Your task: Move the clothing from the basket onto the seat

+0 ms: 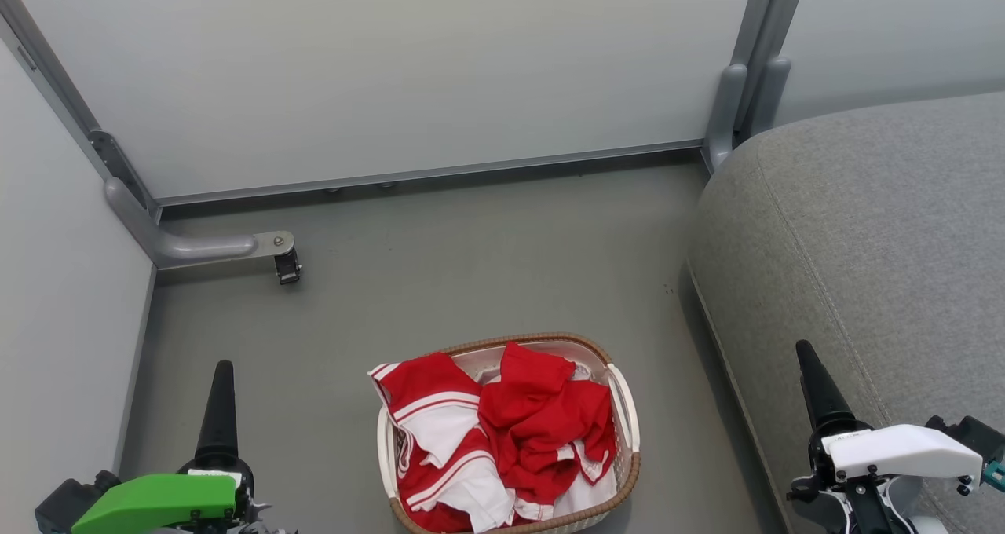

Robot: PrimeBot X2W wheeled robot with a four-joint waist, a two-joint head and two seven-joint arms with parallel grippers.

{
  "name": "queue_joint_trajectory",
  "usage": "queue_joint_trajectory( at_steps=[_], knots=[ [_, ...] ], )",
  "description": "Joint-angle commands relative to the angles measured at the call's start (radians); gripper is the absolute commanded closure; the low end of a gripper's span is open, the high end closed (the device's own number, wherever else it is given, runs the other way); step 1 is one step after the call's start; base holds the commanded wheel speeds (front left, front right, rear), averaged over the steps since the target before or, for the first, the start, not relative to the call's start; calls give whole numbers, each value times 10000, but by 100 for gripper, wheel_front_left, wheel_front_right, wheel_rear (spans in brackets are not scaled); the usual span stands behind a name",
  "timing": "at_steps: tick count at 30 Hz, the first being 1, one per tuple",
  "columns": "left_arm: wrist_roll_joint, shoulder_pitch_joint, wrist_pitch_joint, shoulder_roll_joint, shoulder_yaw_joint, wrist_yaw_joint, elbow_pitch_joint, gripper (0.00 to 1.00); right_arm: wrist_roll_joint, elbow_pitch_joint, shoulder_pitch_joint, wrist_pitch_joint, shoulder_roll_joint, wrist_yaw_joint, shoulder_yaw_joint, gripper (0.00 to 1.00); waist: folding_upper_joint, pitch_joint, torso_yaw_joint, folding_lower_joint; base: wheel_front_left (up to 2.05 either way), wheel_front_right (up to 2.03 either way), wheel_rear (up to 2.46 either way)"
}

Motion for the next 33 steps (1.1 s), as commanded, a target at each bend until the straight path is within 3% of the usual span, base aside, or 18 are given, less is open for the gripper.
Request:
queue_joint_trajectory(
  at_steps=[1, 33],
  knots=[
    [404, 39, -112, 64, -26, 68, -229, 0, -416, -199, -19, -140, -93, 2, -28, 0, -1, -4, 0, 0, 0, 0, 0],
    [6486, 701, -1136, 102, -743, 649, -945, 0, -6642, -934, 225, -1159, -140, 4, 671, 0, -1, -9, 5, 0, 0, 0, 0]
  ],
)
